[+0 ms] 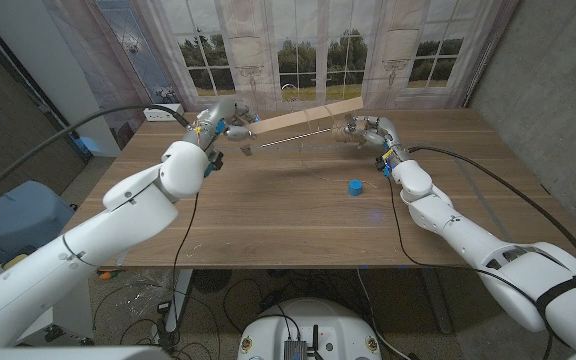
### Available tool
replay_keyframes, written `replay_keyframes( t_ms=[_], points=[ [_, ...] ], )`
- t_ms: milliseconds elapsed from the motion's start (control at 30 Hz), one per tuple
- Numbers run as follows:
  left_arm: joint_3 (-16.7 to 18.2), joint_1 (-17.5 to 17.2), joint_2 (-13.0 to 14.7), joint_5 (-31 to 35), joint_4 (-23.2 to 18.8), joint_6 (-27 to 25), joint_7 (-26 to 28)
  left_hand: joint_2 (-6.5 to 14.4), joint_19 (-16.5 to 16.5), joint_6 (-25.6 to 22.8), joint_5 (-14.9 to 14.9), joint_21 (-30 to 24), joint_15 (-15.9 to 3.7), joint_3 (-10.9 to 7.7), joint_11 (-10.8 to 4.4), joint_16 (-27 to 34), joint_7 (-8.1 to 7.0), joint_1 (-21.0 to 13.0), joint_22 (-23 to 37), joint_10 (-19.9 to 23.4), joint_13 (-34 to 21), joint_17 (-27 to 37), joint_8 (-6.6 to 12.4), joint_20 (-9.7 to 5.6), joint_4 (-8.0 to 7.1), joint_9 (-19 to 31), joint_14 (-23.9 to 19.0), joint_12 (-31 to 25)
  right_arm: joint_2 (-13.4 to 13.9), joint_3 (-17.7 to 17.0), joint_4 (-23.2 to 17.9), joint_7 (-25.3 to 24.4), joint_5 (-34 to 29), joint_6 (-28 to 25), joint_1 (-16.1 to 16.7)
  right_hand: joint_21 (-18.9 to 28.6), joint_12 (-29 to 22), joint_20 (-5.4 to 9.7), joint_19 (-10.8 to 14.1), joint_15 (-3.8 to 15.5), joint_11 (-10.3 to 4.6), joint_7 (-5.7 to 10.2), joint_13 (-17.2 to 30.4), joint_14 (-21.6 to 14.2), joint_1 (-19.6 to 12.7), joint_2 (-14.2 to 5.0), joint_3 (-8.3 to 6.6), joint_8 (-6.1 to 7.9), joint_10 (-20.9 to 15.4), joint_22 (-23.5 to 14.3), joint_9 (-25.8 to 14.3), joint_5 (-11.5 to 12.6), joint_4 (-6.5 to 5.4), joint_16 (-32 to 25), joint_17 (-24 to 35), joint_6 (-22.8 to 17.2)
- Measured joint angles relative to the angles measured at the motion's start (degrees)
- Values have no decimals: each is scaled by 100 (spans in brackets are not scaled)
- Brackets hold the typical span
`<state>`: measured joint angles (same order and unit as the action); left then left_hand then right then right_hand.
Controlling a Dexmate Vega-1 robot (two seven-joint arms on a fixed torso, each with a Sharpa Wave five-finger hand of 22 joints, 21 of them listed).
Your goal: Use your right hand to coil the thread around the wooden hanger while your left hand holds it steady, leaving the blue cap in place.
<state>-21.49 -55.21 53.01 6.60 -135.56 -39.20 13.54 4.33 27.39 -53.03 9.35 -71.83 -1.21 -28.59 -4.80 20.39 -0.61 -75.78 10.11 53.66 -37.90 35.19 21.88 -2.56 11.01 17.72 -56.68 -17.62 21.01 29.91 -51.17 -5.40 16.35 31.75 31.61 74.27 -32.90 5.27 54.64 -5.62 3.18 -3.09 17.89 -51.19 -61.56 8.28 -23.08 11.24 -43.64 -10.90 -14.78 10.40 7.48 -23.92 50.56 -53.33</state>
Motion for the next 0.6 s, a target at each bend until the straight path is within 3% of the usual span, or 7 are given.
replay_keyframes(
  t_ms=[600],
  points=[
    [132,-6,493,-565,-97,1,-438,0,-44,0,0,-40,0,1,32,-28,0,0,1,-10,-21,26,-38,-17,-1,3,0,42,42,92,46,-183,-226,53,-286,53,0,0,0,0,0,0,0,0,0,0,-19,-3,0,25,-1,-4,-19,42,3,0]
  ],
)
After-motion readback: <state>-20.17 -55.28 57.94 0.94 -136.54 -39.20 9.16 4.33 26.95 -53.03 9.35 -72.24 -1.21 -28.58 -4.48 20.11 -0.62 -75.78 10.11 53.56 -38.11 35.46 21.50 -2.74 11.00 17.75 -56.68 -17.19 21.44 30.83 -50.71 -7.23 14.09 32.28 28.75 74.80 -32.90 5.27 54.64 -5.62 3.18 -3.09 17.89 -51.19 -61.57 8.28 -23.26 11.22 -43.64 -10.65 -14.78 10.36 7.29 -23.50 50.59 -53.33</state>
